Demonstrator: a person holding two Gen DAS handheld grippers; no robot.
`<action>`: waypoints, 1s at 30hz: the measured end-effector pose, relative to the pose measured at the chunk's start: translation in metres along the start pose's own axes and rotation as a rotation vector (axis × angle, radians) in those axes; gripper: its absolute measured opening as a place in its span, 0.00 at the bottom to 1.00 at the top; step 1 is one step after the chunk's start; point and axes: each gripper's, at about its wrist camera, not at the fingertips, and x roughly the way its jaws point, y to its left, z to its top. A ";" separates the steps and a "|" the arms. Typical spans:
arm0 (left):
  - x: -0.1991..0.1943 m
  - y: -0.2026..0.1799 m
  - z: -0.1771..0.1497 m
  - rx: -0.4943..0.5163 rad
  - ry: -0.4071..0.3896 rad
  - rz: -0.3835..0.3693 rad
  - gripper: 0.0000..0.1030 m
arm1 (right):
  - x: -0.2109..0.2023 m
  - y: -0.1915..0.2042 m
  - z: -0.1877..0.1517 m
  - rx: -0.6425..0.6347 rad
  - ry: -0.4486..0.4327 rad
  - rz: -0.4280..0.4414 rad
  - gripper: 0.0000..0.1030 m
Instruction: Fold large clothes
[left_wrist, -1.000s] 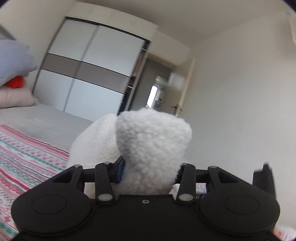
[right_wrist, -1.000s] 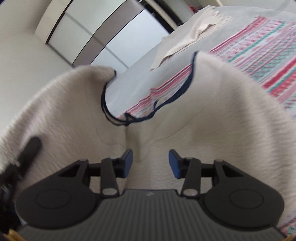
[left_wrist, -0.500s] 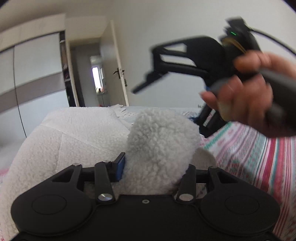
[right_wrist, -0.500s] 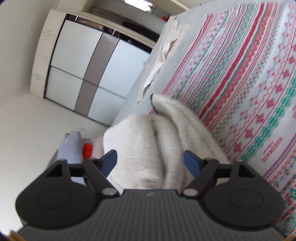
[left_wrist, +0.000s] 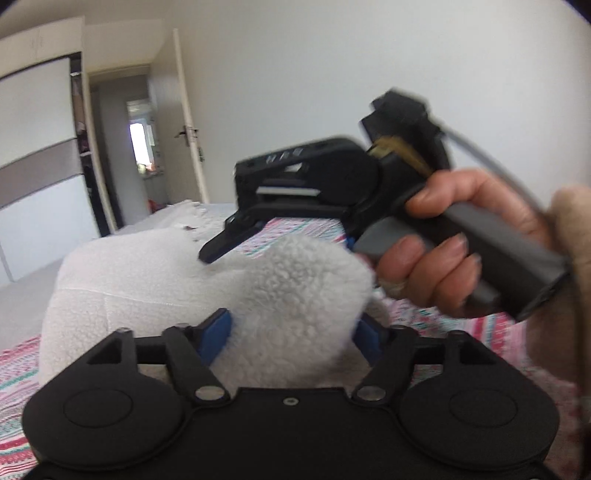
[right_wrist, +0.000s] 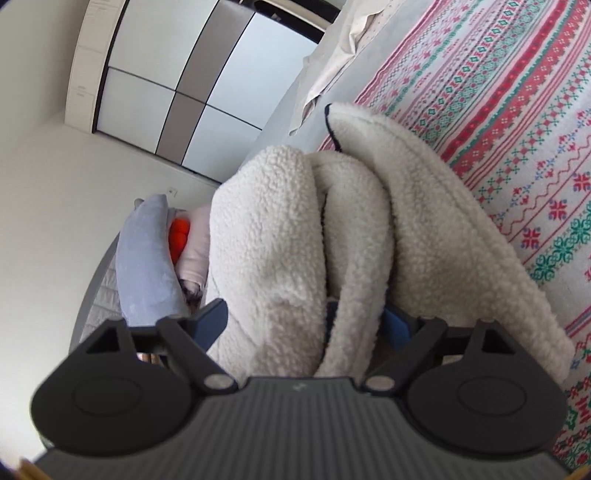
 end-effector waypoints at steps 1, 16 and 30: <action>-0.008 0.003 0.003 -0.011 0.001 -0.039 0.80 | 0.001 0.001 -0.001 -0.002 0.007 -0.003 0.85; -0.098 0.147 -0.038 -0.685 -0.107 -0.034 0.99 | 0.009 0.022 -0.008 -0.026 0.042 0.113 0.86; -0.086 0.158 -0.109 -1.037 -0.113 0.017 0.94 | 0.030 0.038 -0.019 -0.113 -0.097 0.176 0.37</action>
